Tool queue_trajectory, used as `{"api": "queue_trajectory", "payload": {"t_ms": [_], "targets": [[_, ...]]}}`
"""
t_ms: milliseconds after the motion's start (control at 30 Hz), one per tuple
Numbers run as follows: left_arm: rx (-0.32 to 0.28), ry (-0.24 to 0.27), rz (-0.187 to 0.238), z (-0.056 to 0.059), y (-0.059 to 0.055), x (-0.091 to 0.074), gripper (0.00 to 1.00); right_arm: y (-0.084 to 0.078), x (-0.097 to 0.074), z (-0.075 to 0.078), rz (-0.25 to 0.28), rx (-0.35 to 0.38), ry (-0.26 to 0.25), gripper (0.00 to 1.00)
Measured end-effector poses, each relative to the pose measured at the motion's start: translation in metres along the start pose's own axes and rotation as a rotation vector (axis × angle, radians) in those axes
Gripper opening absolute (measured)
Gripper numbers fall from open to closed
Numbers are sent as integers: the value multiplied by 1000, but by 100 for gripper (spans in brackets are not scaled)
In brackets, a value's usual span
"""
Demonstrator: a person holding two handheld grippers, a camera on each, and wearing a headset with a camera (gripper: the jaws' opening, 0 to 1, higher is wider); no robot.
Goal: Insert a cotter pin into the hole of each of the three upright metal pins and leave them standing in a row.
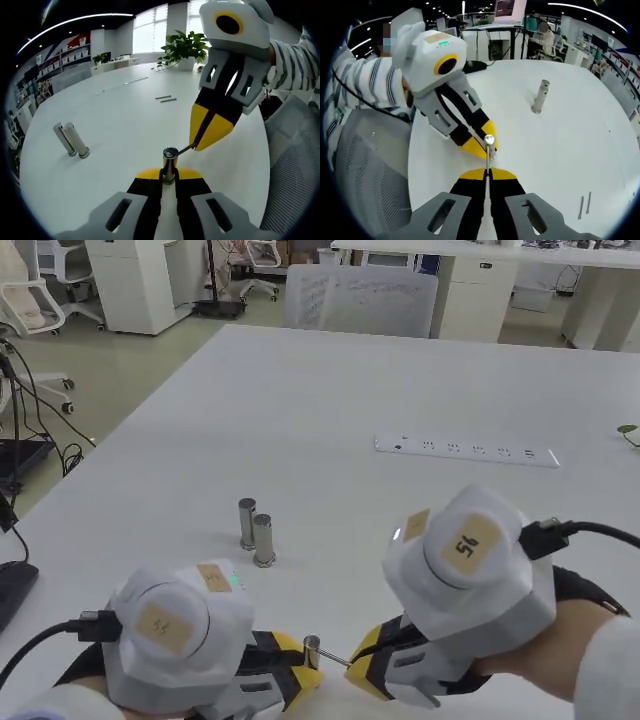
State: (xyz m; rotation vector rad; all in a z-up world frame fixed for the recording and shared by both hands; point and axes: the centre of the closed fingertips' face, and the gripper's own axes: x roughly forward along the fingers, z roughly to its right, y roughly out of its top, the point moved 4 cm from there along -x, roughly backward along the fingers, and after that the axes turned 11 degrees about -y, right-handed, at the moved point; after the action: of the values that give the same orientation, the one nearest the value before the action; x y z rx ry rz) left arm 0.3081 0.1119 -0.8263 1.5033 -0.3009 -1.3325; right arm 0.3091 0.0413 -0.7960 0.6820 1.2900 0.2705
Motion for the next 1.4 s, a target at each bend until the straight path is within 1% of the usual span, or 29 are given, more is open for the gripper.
{"api": "queue_trajectory", "payload": {"t_ms": [200, 367, 533, 567, 633, 700, 800, 1067, 1233, 1400], "targets": [[-11, -10, -4, 2, 0, 0, 8, -1, -2, 1, -1, 1, -5, 2], [-5, -18, -14, 5, -2, -2, 8, -2, -3, 1, 2, -5, -5, 2], [13, -23, -22, 6, -1, -2, 8, -2, -4, 1, 11, -50, 11, 2], [27, -26, -16, 6, 0, -2, 8, -2, -4, 1, 11, -60, 13, 2], [28, -33, -7, 7, 2, -2, 8, -2, -4, 2, 11, -74, 18, 2], [44, -39, 3, 8, 5, -2, 8, -1, -4, 1, 11, -85, 27, 2], [45, -42, 4, 8, 6, -3, 8, 0, -4, 2, 7, -96, 31, 2], [39, -47, 9, 9, 7, -2, 8, 4, -2, 2, 6, -100, 35, 2], [41, -46, 8, 10, 7, -2, 8, 6, 0, 0, 8, -73, 33, 2], [30, -56, 13, 12, 7, 0, 8, 7, 0, 0, 11, -76, 32, 2]]}}
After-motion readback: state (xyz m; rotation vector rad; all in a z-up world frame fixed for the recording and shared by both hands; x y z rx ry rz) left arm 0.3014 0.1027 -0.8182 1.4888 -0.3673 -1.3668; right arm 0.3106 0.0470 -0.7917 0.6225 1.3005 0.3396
